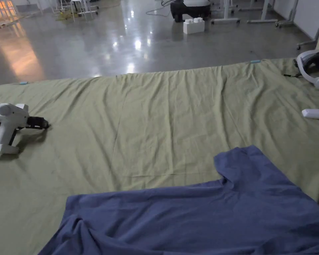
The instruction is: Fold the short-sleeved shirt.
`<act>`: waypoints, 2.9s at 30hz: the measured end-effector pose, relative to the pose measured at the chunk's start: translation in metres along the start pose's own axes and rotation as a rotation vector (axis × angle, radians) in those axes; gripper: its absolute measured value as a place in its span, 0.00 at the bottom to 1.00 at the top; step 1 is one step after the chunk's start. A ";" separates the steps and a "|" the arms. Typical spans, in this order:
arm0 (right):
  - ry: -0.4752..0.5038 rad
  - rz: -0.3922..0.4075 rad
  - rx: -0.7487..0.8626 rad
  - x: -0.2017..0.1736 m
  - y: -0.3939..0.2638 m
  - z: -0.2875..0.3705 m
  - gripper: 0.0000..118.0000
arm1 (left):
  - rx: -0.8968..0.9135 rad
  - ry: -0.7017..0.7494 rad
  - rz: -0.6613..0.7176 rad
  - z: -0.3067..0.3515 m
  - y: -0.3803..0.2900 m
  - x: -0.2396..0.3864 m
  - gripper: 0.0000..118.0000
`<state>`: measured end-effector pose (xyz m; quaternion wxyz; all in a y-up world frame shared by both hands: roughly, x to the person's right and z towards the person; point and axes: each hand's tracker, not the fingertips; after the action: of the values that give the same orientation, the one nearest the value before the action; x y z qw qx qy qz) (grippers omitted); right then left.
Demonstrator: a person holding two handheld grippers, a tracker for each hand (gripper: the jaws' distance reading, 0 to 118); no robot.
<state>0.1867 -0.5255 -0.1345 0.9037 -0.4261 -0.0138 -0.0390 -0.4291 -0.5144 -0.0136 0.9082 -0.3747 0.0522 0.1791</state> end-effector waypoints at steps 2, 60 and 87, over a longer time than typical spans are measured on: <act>0.008 0.018 -0.006 -0.001 -0.007 -0.003 0.07 | -0.030 0.008 -0.020 -0.004 -0.011 0.000 0.09; 0.254 0.224 0.481 -0.072 -0.050 0.132 0.07 | 0.377 -0.153 -0.186 0.114 0.005 0.083 0.01; 0.304 0.028 0.065 -0.014 -0.044 0.045 0.07 | -0.306 0.189 -0.398 -0.234 0.131 0.068 0.05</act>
<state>0.1693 -0.5182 -0.0732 0.9092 -0.3860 0.1279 -0.0899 -0.4047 -0.5731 -0.2828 0.8493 -0.5258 0.0343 -0.0329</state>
